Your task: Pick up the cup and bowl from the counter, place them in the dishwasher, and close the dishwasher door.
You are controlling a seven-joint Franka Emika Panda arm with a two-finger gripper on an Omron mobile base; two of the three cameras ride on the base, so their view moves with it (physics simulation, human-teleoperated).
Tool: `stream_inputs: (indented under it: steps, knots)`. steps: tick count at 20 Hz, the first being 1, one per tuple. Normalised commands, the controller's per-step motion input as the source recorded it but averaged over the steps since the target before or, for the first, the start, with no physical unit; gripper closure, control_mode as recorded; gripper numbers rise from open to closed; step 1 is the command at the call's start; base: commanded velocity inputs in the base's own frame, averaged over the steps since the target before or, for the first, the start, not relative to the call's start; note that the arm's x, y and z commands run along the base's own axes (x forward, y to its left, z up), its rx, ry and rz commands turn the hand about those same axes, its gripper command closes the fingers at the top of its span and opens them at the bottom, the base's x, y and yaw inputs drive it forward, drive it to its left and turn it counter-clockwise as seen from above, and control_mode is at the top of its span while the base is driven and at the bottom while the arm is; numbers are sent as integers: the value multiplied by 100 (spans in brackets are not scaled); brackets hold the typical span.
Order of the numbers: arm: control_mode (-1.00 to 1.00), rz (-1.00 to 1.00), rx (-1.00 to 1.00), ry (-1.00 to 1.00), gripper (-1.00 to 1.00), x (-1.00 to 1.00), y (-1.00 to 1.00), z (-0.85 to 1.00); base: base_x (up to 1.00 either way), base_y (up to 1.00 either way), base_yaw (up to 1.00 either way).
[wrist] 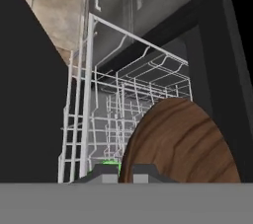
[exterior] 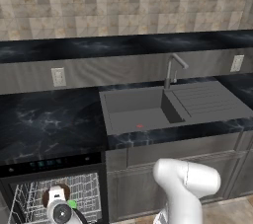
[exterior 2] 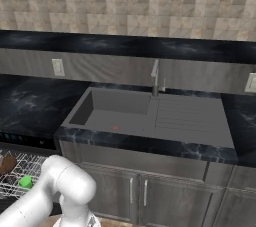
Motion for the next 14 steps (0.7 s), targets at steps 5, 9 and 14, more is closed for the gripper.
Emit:
stream_inputs:
  steps: [5, 9, 14]
  knots:
    - [-100, 0, 7, 4, 100, 35, 3, -36, 0, 0, 0]
    - [-100, 0, 3, 4, 100, 31, 13, -40, 0, 0, 0]
    - [-100, 0, 0, 3, 100, 19, 28, -45, 0, 0, 0]
